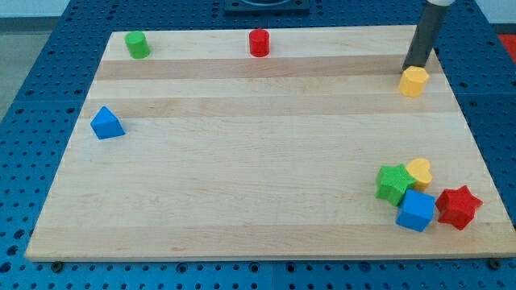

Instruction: Put the yellow hexagon at the top of green star

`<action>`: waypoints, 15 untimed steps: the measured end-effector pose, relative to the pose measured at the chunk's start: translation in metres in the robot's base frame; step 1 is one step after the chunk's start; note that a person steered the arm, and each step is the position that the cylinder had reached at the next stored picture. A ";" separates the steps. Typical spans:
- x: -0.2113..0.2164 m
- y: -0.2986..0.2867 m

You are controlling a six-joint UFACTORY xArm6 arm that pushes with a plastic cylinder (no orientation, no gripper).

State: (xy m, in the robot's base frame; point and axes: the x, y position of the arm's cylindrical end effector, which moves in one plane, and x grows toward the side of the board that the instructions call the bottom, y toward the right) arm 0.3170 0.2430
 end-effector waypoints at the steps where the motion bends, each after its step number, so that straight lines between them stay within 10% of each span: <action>1: 0.012 0.000; 15: 0.133 -0.026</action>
State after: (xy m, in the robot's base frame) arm 0.4503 0.2166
